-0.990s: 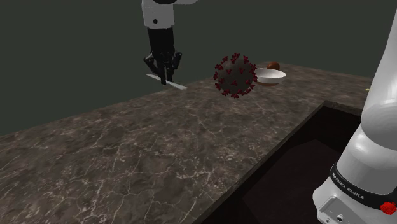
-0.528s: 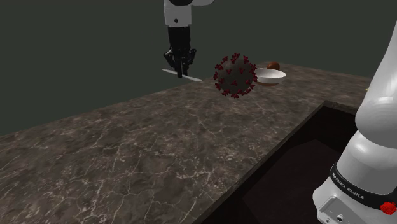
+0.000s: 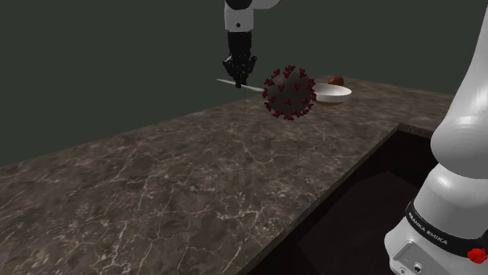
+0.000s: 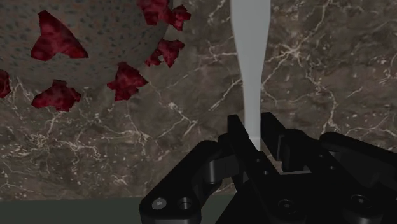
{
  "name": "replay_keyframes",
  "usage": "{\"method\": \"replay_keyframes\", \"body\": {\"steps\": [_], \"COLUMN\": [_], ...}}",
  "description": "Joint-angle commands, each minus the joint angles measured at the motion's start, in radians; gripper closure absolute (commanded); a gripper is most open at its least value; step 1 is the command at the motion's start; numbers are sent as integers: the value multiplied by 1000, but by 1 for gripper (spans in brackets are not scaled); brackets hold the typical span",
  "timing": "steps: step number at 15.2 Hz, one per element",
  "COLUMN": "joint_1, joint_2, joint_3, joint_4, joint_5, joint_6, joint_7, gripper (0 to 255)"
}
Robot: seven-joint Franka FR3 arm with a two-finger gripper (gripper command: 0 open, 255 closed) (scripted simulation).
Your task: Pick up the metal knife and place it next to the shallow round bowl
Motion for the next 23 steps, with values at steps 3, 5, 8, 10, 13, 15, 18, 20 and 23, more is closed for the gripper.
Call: {"method": "replay_keyframes", "body": {"steps": [3,5,8,10,13,15,18,20,23], "joint_1": [-51,-73,-104,-123,-151,-167,-190,-203,-217], "joint_2": [25,49,92,125,183,227,303,362,473], "joint_3": [-36,-53,-76,-90,-111,-124,-142,-154,-170], "joint_4": [38,71,131,178,262,328,446,540,722], "joint_5": [-2,-6,-14,-19,-26,-32,-40,-45,-54], "joint_6": [-9,-17,-33,-46,-71,-92,-132,-165,-234], "joint_7": [-90,-129,-185,-222,-275,-309,-360,-394,-445], "gripper": [255,255,255,255,255,255,255,255,255]}}
